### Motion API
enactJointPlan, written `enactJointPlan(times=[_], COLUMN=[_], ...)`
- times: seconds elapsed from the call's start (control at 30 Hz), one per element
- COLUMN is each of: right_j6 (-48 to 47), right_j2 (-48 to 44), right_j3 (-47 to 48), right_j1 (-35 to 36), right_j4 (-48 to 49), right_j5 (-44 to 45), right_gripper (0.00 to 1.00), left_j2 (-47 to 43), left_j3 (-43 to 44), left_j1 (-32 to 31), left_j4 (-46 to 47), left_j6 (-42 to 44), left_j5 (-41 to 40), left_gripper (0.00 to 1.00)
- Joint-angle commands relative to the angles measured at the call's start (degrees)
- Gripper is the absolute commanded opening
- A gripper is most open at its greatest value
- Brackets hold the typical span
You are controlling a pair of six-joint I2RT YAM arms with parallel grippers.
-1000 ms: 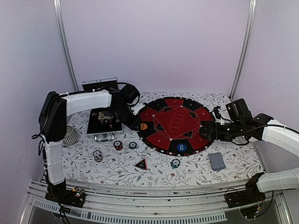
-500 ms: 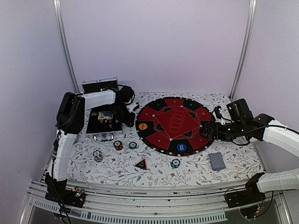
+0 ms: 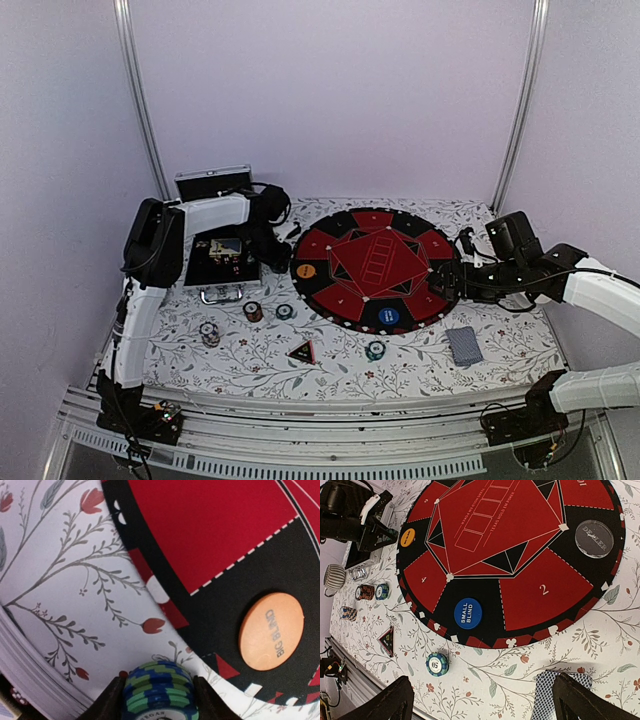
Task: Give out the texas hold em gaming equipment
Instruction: Place the pile of poker chips at the center of the board, then pick up the pile of poker chips from the pile of poker chips.
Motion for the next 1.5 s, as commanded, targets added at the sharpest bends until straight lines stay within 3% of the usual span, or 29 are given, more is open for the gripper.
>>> enactJointPlan(times=[0.0,0.3,0.5,0.73,0.87,1.07,1.47], right_j6=[0.3,0.3,0.6,1.0,1.0,1.0,1.3], right_j2=[-0.8,-0.9,-1.0,-1.5,-1.1,-0.1,-1.9], right_j3=[-0.9,-0.9,-1.1,-1.2,-1.2,-1.4,-3.1], right_j1=[-0.1,-0.1,-0.1,-0.1,-0.1,-0.1,0.0], right_j4=[-0.2,-0.3,-0.3,-0.3,-0.2,0.2,0.5], right_j5=[0.3,0.0,-0.2,-0.1,0.1,-0.3,-0.2], right_gripper=[0.99,0.99,0.99,0.99,0.99,0.99,0.99], left_j2=[1.8,-1.2,-9.8,-27.0,-31.6,-33.6,-25.8], left_j3=[0.3,2.0,0.4,-11.9,-20.0,-31.1,-33.7], left_j1=[0.2,0.2,-1.5,-7.2,-11.3,-13.5,-13.9], left_j4=[-1.6,0.8,4.1,4.0,-0.4,0.5,5.2], left_j6=[0.6,-0.1,-0.1,-1.4,-2.1,-4.2,-3.3], left_j5=[0.2,0.1,0.6,3.2,3.9,4.3,4.0], left_gripper=[0.52,0.61,0.68,0.8,0.81,0.83,0.86])
